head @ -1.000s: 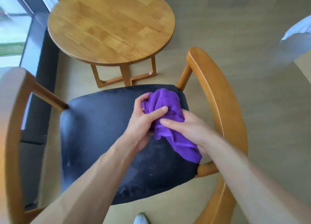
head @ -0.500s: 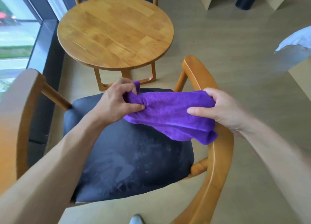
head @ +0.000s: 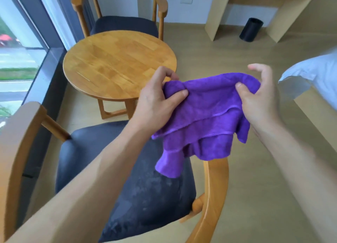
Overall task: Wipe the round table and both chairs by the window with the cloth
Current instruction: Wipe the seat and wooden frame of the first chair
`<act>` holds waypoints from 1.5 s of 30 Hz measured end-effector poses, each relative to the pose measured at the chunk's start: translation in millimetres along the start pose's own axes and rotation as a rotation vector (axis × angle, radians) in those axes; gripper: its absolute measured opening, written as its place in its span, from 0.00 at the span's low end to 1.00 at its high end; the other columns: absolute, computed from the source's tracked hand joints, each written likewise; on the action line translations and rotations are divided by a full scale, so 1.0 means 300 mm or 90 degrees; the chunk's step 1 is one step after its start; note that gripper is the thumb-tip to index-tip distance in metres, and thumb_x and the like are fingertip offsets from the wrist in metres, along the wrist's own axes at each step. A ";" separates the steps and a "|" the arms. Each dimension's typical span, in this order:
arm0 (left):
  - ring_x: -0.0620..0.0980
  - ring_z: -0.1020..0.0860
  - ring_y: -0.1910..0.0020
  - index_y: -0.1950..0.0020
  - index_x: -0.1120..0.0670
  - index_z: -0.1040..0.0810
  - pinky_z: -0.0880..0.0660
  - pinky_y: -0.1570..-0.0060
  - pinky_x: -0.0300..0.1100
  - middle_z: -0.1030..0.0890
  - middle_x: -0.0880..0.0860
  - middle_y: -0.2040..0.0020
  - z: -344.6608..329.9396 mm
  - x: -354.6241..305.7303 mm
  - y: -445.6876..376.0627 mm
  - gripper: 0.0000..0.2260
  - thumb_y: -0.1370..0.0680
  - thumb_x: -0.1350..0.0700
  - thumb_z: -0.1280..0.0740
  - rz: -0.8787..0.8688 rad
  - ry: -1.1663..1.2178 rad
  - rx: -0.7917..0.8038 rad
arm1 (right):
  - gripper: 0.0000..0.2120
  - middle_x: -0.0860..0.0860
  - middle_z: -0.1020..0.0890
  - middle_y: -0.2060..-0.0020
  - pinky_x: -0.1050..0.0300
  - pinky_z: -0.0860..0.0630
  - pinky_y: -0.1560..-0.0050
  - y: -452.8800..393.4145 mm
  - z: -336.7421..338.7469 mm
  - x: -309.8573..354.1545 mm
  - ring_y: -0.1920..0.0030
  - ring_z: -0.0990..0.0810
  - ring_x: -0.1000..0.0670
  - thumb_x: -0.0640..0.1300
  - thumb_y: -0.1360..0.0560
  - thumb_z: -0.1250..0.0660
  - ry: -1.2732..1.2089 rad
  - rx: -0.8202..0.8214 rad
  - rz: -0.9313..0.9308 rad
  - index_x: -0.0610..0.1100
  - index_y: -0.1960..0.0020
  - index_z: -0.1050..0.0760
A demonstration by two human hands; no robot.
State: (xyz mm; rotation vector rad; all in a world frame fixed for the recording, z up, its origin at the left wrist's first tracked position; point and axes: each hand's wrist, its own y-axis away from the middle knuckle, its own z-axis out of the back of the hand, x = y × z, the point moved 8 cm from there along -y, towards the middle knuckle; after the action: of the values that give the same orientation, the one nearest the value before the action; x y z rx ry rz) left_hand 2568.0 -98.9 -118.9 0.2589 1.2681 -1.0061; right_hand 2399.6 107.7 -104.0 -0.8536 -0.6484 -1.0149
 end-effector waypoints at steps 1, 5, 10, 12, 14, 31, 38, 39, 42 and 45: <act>0.40 0.29 0.68 0.49 0.48 0.27 0.34 0.65 0.31 0.22 0.44 0.65 -0.025 0.005 -0.026 0.12 0.27 0.49 0.28 0.023 0.011 -0.033 | 0.17 0.62 0.22 0.48 0.48 0.23 0.43 -0.040 0.007 -0.020 0.50 0.22 0.54 0.52 0.27 0.36 0.023 -0.011 -0.002 0.62 0.40 0.32; 0.49 0.21 0.50 0.41 0.54 0.26 0.27 0.48 0.43 0.19 0.52 0.51 -0.263 0.166 -0.069 0.13 0.22 0.51 0.31 0.212 -0.058 0.024 | 0.24 0.44 0.26 0.33 0.45 0.29 0.34 -0.148 -0.174 -0.255 0.36 0.25 0.41 0.48 0.21 0.37 0.125 0.183 -0.138 0.50 0.26 0.39; 0.59 0.31 0.30 0.20 0.46 0.45 0.35 0.34 0.47 0.33 0.62 0.28 -0.572 0.355 0.099 0.28 0.18 0.41 0.42 0.460 0.024 0.089 | 0.28 0.44 0.36 0.25 0.41 0.37 0.28 0.013 -0.423 -0.517 0.27 0.36 0.41 0.63 0.20 0.48 0.198 0.508 -0.274 0.54 0.23 0.44; 0.59 0.30 0.33 0.21 0.44 0.45 0.34 0.36 0.49 0.33 0.60 0.29 -0.590 0.370 0.111 0.26 0.18 0.39 0.45 0.479 0.043 -0.009 | 0.29 0.45 0.36 0.26 0.39 0.40 0.28 -0.001 -0.422 -0.527 0.26 0.38 0.42 0.67 0.22 0.52 0.290 0.442 -0.197 0.54 0.27 0.38; 0.61 0.28 0.36 0.22 0.43 0.44 0.31 0.35 0.53 0.33 0.58 0.31 -0.603 0.378 0.102 0.26 0.18 0.38 0.45 0.505 0.033 -0.055 | 0.29 0.46 0.39 0.24 0.38 0.41 0.28 -0.017 -0.433 -0.504 0.25 0.41 0.43 0.66 0.21 0.53 0.343 0.396 -0.141 0.49 0.30 0.34; 0.61 0.34 0.27 0.24 0.56 0.35 0.42 0.26 0.56 0.29 0.60 0.27 -0.531 0.665 -0.294 0.30 0.18 0.37 0.52 0.677 -0.075 -0.023 | 0.25 0.36 0.26 0.35 0.49 0.32 0.38 -0.316 -0.809 -0.389 0.35 0.28 0.37 0.55 0.17 0.51 0.241 0.515 -0.053 0.36 0.35 0.29; 0.50 0.23 0.41 0.29 0.47 0.28 0.27 0.37 0.46 0.23 0.50 0.38 -0.578 0.645 -0.219 0.26 0.21 0.34 0.44 0.604 0.125 -0.073 | 0.35 0.39 0.22 0.38 0.52 0.30 0.41 -0.312 -0.779 -0.480 0.38 0.24 0.39 0.67 0.22 0.50 0.225 0.500 -0.172 0.38 0.38 0.23; 0.46 0.23 0.44 0.31 0.46 0.27 0.27 0.42 0.42 0.22 0.47 0.43 -0.576 0.635 -0.217 0.23 0.20 0.35 0.43 0.577 0.132 -0.080 | 0.35 0.39 0.22 0.38 0.52 0.30 0.42 -0.311 -0.777 -0.478 0.38 0.25 0.39 0.67 0.22 0.50 0.230 0.497 -0.162 0.38 0.37 0.23; 0.47 0.23 0.43 0.33 0.46 0.26 0.27 0.41 0.42 0.22 0.45 0.46 -0.585 0.609 -0.199 0.21 0.20 0.36 0.42 0.539 0.123 -0.080 | 0.33 0.39 0.23 0.37 0.51 0.31 0.41 -0.307 -0.777 -0.461 0.36 0.26 0.39 0.65 0.20 0.52 0.232 0.494 -0.116 0.39 0.36 0.26; 0.53 0.24 0.38 0.26 0.47 0.33 0.28 0.34 0.50 0.22 0.52 0.36 -0.598 0.596 -0.172 0.25 0.19 0.36 0.44 0.534 0.093 -0.098 | 0.28 0.43 0.24 0.34 0.51 0.32 0.42 -0.290 -0.763 -0.460 0.35 0.27 0.40 0.63 0.20 0.51 0.191 0.488 -0.100 0.44 0.32 0.31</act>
State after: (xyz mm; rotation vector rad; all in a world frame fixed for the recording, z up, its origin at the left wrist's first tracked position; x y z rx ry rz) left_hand 2402.3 -95.2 -317.2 0.6844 1.1891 -0.1722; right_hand 2282.9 -47.4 -307.5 0.0203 -0.7725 -0.9033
